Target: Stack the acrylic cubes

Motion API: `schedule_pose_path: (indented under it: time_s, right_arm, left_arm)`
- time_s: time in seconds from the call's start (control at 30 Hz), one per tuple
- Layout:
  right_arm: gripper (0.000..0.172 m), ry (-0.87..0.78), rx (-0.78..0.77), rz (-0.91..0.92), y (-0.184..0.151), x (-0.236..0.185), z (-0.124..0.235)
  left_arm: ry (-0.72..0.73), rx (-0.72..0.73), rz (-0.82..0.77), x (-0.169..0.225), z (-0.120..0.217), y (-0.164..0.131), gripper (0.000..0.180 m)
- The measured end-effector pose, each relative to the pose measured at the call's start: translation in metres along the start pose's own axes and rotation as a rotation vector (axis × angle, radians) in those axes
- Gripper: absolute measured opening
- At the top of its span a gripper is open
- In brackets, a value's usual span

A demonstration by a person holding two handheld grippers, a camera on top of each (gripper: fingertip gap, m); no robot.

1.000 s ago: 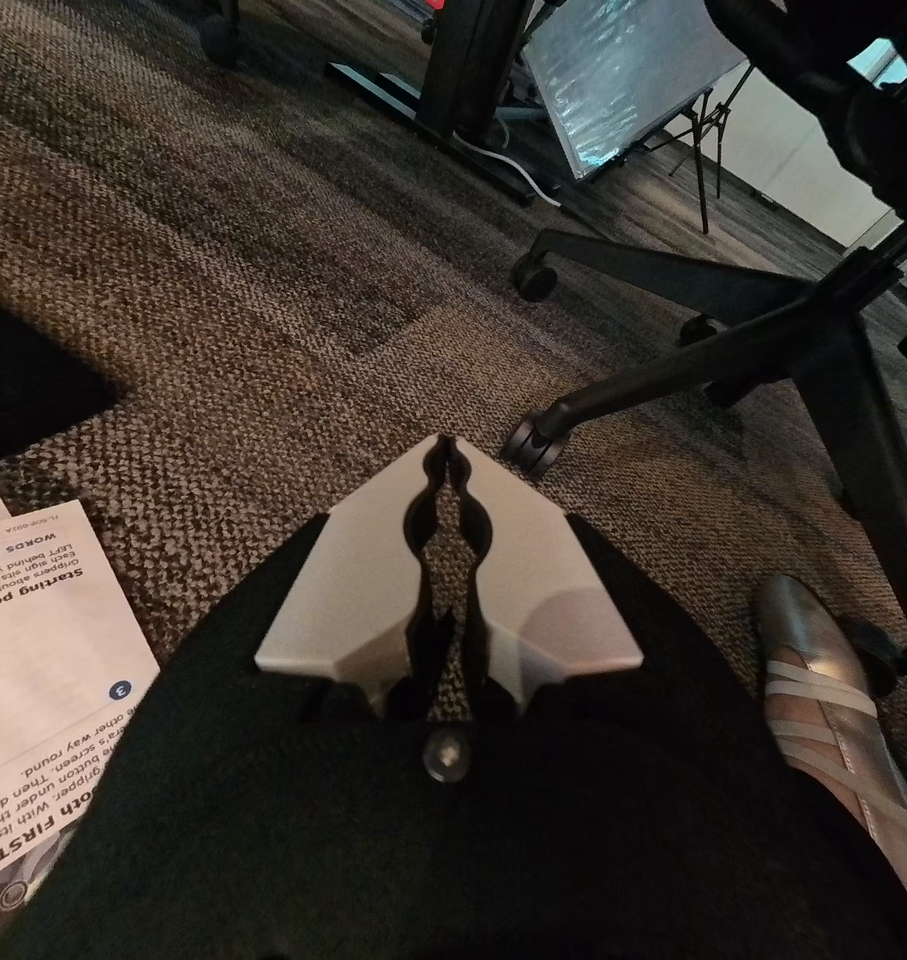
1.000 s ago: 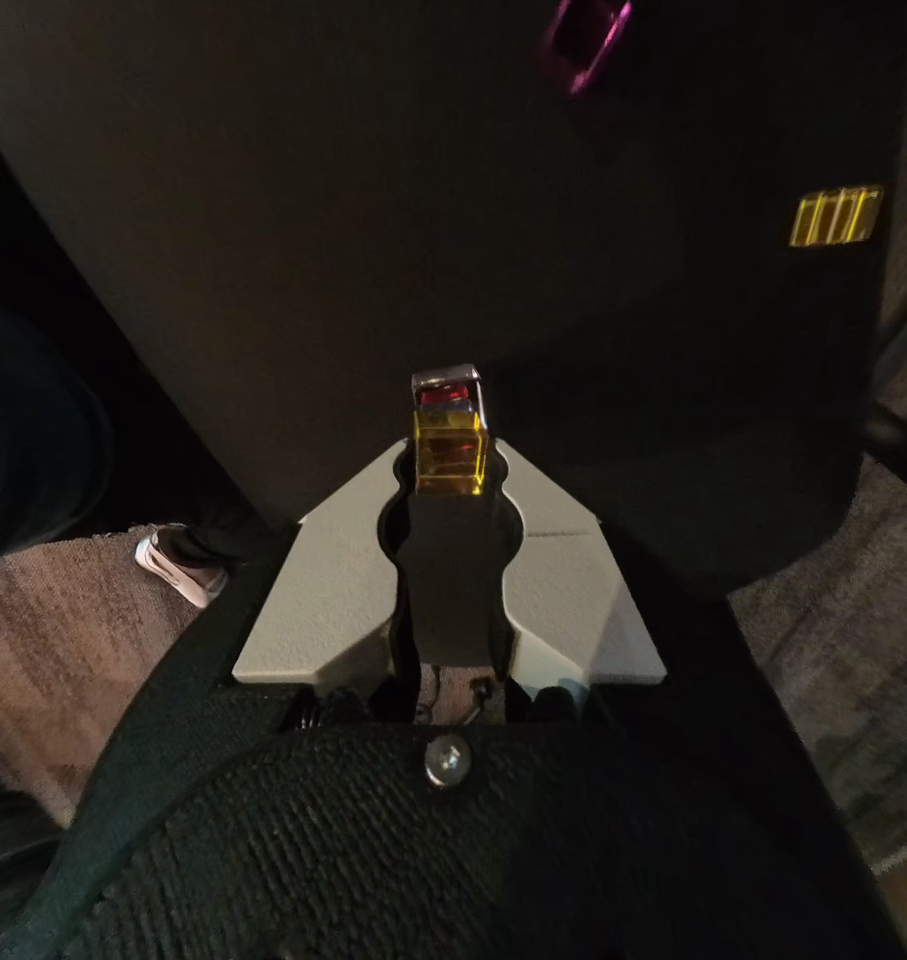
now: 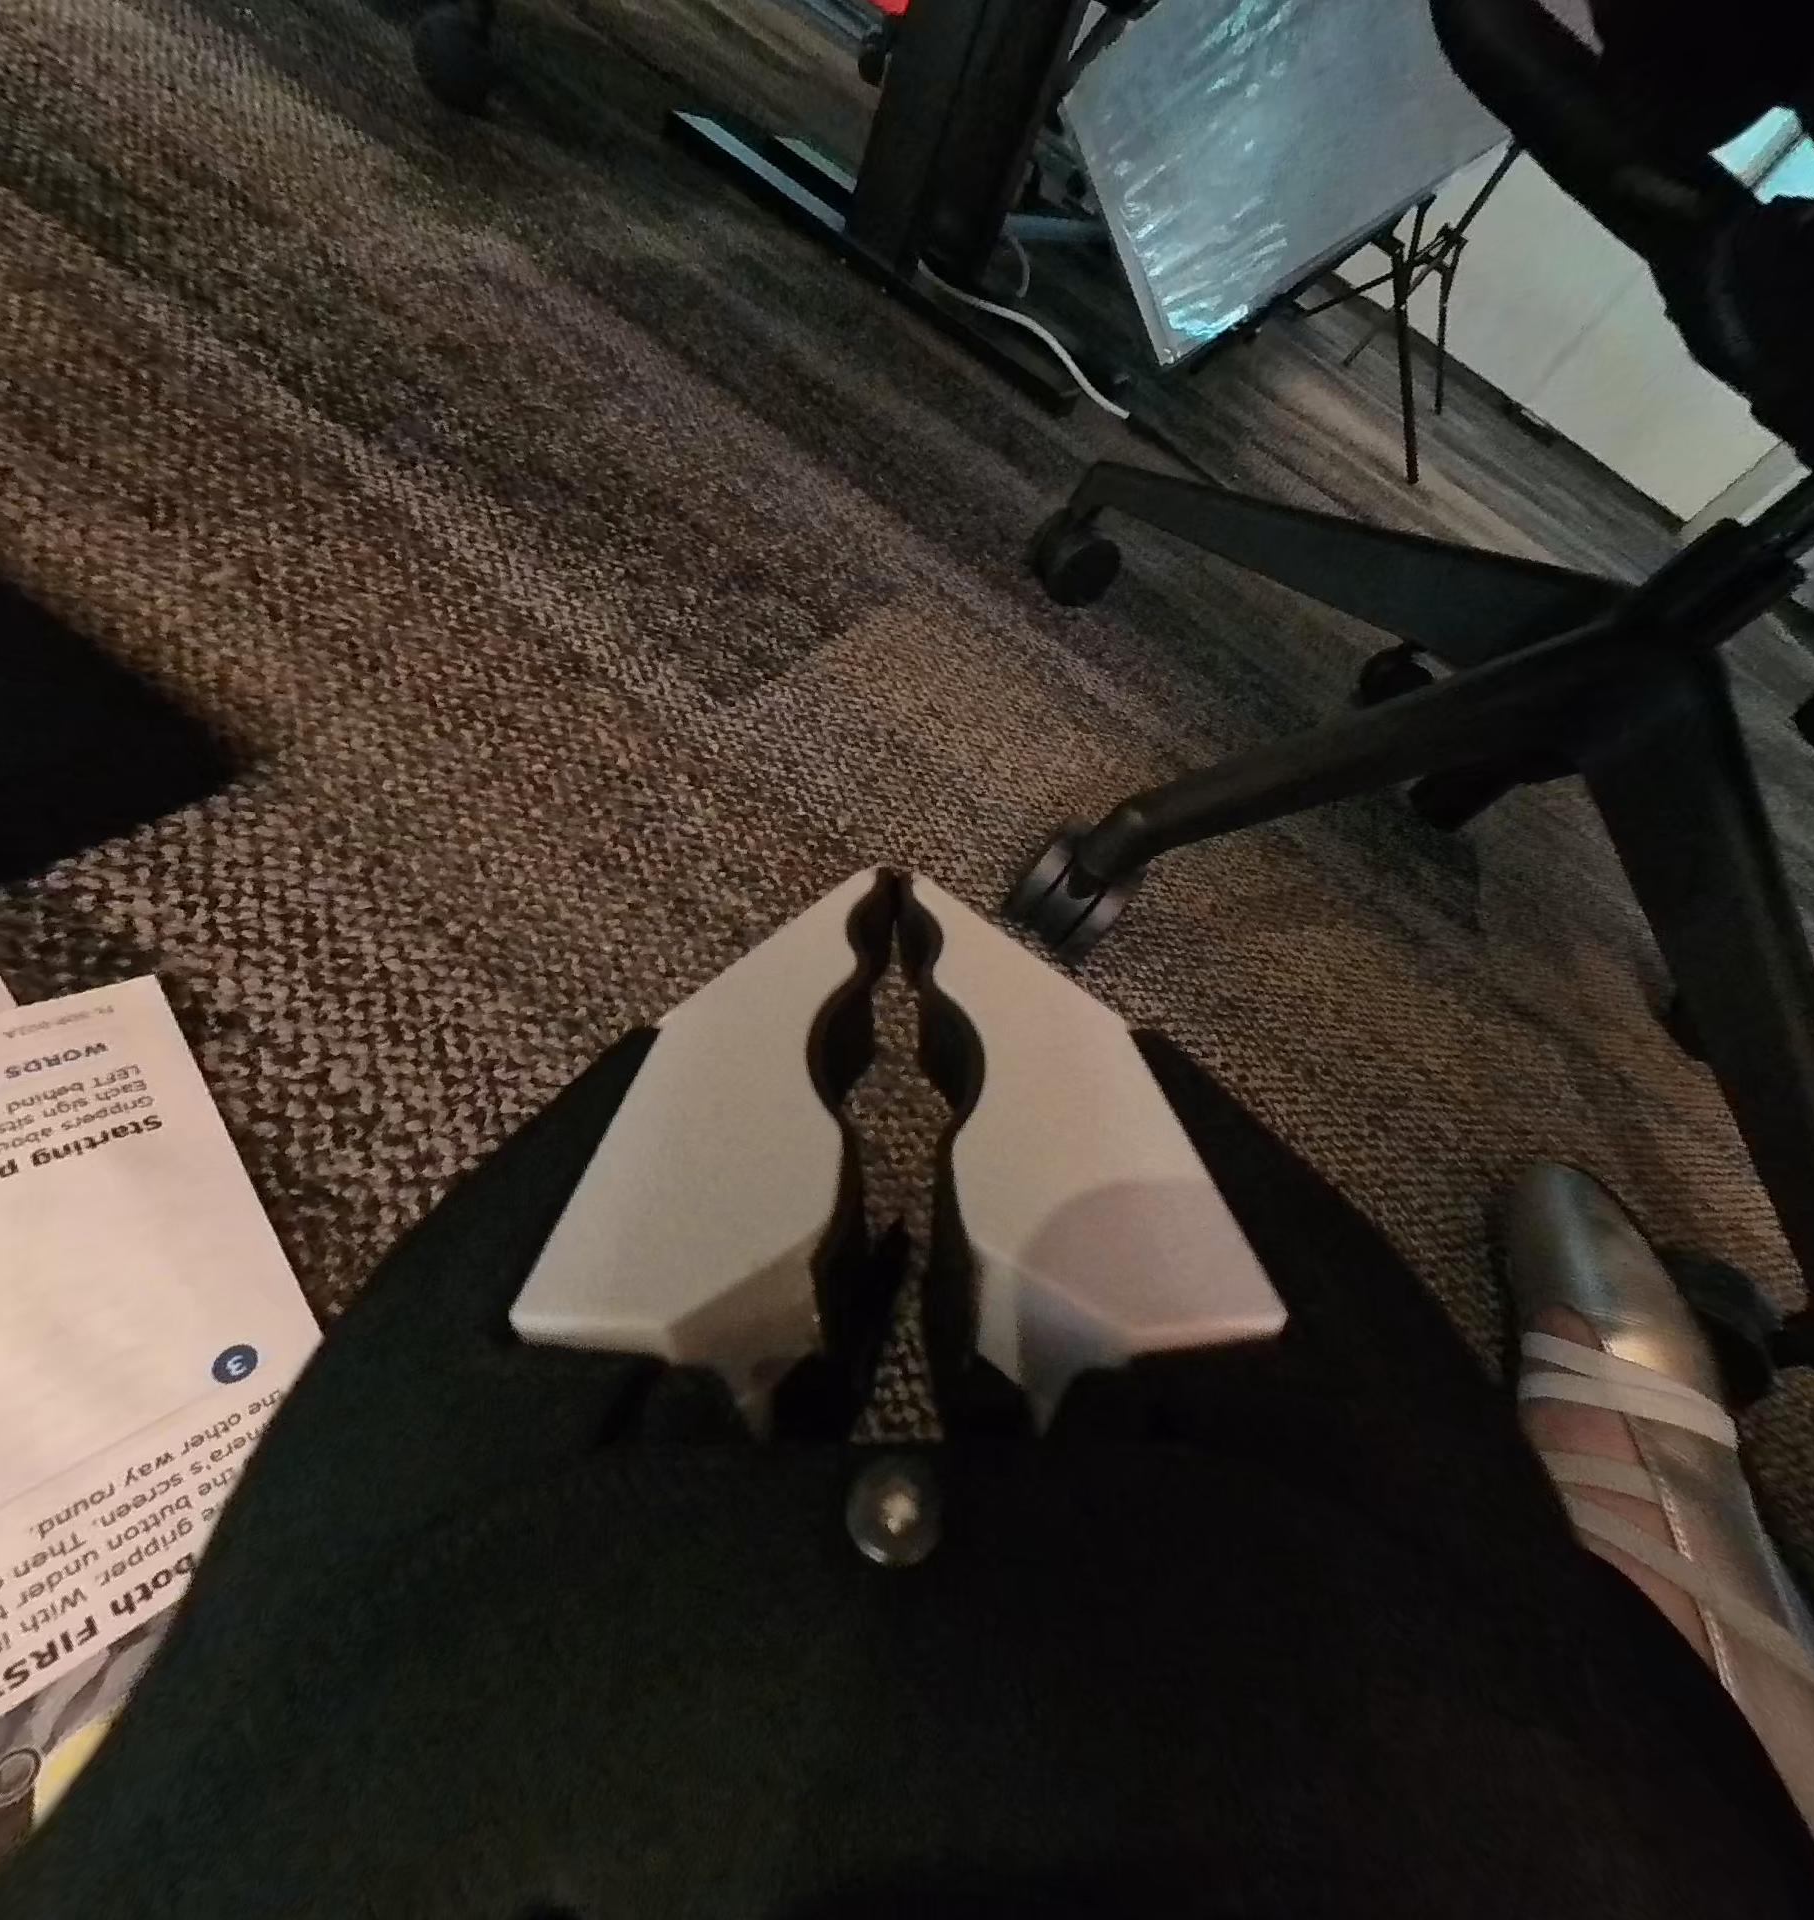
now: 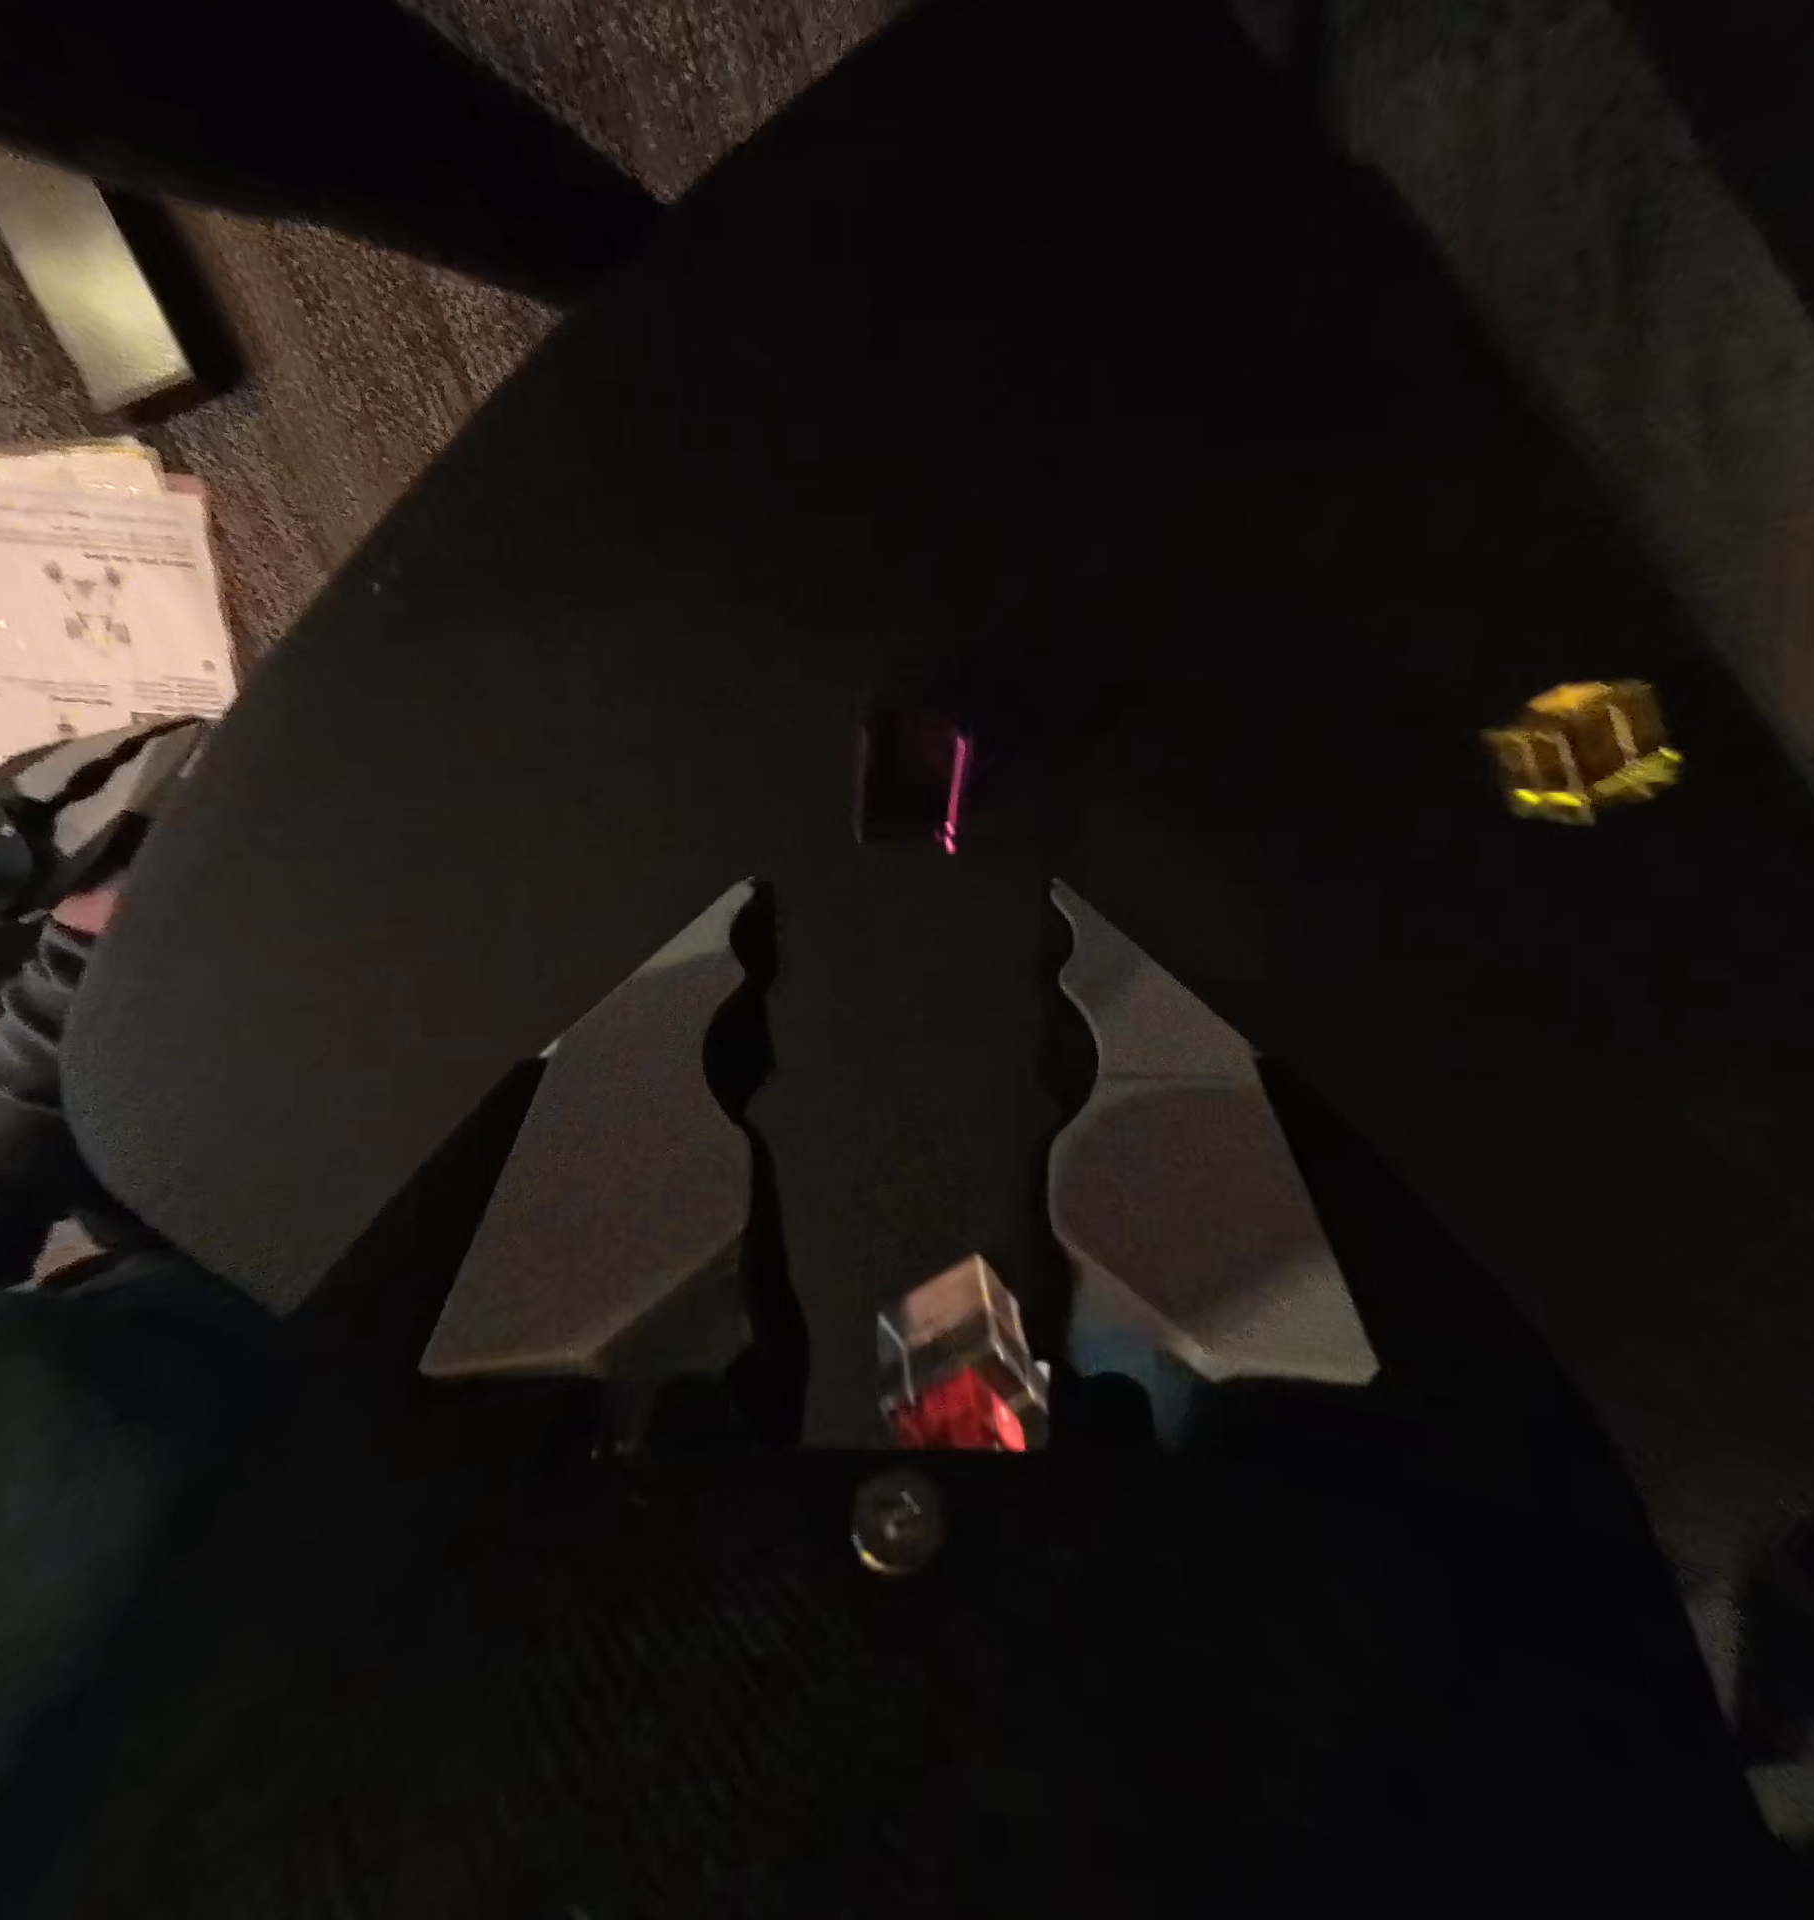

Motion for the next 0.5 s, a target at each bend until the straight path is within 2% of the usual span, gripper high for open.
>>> schedule_pose_path:
  time_s: [0.1,0.23,0.27,0.3,0.4,0.5]
  right_arm:
    - [0.050,0.002,-0.030,-0.026,0.007,0.009,-0.025]
    - [0.046,-0.043,-0.046,-0.027,0.013,0.021,-0.040]
    - [0.041,-0.037,-0.060,-0.026,0.013,0.022,-0.042]
    - [0.027,-0.034,-0.077,-0.023,0.013,0.021,-0.042]
    - [0.026,-0.030,-0.129,0.024,0.010,0.013,-0.030]
    - [0.026,-0.019,-0.144,0.126,0.004,-0.005,0.001]
  left_arm:
    - [-0.002,-0.001,0.014,-0.002,-0.001,0.000,0.000]
    - [-0.005,0.000,0.027,-0.003,-0.001,0.001,0.000]
    - [-0.005,-0.001,0.028,-0.004,-0.002,0.001,0.000]
    - [-0.005,-0.002,0.028,-0.004,-0.002,0.000,0.000]
    - [-0.005,-0.002,0.035,-0.005,-0.003,0.001,0.000]
    - [-0.006,-0.001,0.041,-0.005,-0.004,0.001,0.000]
Point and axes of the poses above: each gripper's, where its closed fingertips meet, z back along the fingers, y out of its top, x = y × z across the jaws, the point moved 6 cm from there along z, back along the fingers, and after that the axes turned 14 degrees about y, right-handed, at the moved point
